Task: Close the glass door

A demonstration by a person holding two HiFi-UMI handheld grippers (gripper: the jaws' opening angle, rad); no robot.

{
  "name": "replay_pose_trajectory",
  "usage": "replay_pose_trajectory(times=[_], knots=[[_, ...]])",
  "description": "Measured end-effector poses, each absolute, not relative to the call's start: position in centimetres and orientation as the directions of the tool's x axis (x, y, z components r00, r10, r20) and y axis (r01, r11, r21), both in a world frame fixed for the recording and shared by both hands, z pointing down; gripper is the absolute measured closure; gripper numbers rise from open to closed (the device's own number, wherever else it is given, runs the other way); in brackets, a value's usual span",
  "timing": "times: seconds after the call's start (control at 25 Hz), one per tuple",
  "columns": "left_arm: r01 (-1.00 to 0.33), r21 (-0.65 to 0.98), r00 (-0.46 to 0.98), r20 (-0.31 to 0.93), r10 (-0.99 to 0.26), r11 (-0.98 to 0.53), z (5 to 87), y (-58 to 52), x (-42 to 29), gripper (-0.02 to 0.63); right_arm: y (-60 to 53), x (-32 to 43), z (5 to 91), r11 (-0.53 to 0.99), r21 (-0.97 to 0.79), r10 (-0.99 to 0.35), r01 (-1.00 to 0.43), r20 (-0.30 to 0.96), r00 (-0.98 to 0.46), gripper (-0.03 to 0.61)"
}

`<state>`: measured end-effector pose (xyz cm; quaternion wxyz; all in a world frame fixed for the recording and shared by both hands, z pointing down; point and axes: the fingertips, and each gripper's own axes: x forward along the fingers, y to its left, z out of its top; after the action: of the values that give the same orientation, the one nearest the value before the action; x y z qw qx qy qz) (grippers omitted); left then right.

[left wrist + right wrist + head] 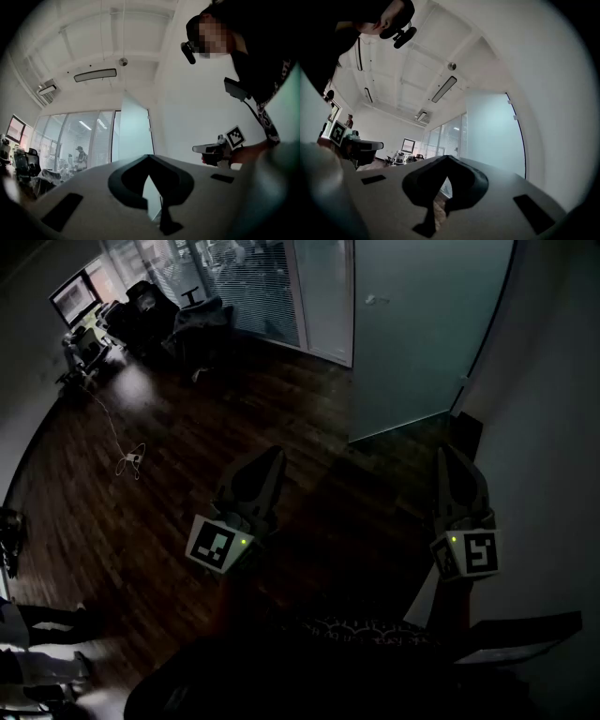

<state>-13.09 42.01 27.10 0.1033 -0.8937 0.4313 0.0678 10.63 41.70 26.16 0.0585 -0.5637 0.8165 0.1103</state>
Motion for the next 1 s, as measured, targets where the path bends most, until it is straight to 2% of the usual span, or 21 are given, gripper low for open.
replay_pose_trajectory(times=[1.0], knots=[[-0.779,-0.114,0.626,-0.194,-0.755,-0.617,27.61,42.46,-12.85,0.612,42.04,11.14,26.50,0.329,0.105,-0.912,-0.939,-0.222,-0.344,0.575]])
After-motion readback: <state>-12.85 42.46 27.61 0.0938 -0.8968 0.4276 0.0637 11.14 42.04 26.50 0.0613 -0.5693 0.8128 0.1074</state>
